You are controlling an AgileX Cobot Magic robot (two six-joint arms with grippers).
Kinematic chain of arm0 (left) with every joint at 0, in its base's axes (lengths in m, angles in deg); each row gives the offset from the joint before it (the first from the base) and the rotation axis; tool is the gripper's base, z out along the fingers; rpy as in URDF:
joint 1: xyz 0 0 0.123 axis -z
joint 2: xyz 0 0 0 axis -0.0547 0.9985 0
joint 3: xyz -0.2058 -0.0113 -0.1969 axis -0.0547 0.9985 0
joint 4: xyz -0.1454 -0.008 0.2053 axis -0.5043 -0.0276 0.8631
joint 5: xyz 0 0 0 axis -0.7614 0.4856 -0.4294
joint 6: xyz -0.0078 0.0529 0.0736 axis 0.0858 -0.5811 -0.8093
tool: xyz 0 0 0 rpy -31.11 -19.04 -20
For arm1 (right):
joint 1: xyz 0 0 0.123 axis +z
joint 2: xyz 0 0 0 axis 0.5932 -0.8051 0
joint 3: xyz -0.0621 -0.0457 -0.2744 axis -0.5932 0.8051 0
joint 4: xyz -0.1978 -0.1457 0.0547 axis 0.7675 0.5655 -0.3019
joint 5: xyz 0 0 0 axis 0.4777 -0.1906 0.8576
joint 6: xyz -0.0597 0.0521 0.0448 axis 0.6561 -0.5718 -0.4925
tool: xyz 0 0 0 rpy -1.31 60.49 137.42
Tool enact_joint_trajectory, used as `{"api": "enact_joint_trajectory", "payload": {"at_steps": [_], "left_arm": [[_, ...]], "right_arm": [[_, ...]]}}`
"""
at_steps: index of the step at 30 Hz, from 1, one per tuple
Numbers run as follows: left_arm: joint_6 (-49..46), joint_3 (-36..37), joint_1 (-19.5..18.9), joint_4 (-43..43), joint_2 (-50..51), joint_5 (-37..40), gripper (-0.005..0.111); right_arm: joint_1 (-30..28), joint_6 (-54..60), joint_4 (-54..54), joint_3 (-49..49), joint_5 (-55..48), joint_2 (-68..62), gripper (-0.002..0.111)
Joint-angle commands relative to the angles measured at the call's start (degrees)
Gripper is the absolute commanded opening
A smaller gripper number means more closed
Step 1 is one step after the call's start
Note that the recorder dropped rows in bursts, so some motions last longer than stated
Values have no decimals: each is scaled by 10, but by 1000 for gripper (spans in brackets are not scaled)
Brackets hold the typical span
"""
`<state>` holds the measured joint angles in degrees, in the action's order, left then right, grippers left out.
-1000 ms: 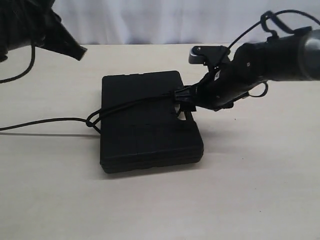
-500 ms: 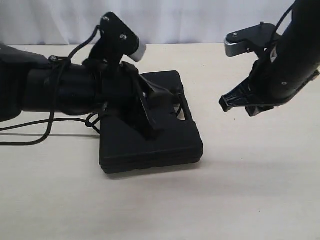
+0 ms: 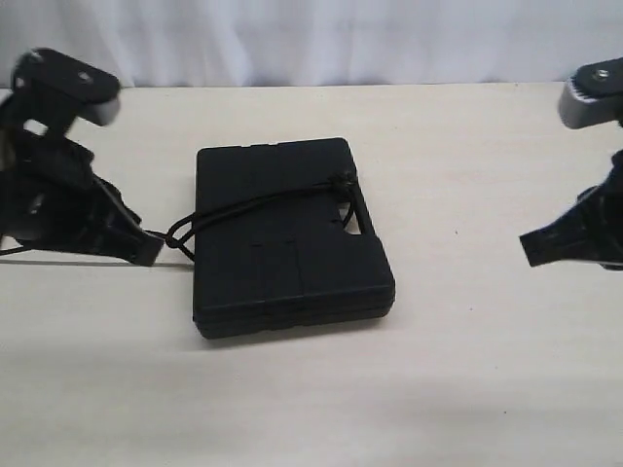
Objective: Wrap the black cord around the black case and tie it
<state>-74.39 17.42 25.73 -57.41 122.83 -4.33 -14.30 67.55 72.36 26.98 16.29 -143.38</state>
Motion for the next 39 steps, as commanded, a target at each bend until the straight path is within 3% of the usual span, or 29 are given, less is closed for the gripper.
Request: {"api": "enact_joint_trajectory", "payload": {"at_steps": [1, 4, 6, 11, 21, 23, 26, 28, 31, 36, 39], "left_arm": [[20, 128, 2, -31, -229, -244, 0], [6, 239, 2, 18, -413, -444, 0], [5, 279, 0, 84, -455, -513, 0], [5, 296, 0, 106, -462, -496, 0], [5, 309, 0, 88, -481, -489, 0], [5, 349, 0, 27, -517, -509, 0], [5, 457, 0, 8, -603, -524, 0], [5, 464, -5, -25, -654, -391, 0], [5, 464, -71, -50, -713, -203, 0], [5, 464, -157, -45, -713, -222, 0], [5, 464, -185, -44, -713, -221, 0]], "right_arm": [[0, -6, 10, 108, 145, 142, 5], [0, -6, 34, 213, 307, 275, 5], [0, -6, 53, 275, 426, 317, 5], [0, -6, 53, 346, 446, 378, 5], [-1, -6, 46, 372, 454, 405, 5], [-1, -6, 44, 407, 467, 454, 5], [-15, -6, 37, 484, 467, 551, 5], [-53, -6, -40, 484, 371, 613, 5], [-132, -6, -59, 484, 349, 613, 5], [-185, -6, -59, 484, 349, 613, 5], [-191, -6, -59, 484, 349, 613, 5]]}}
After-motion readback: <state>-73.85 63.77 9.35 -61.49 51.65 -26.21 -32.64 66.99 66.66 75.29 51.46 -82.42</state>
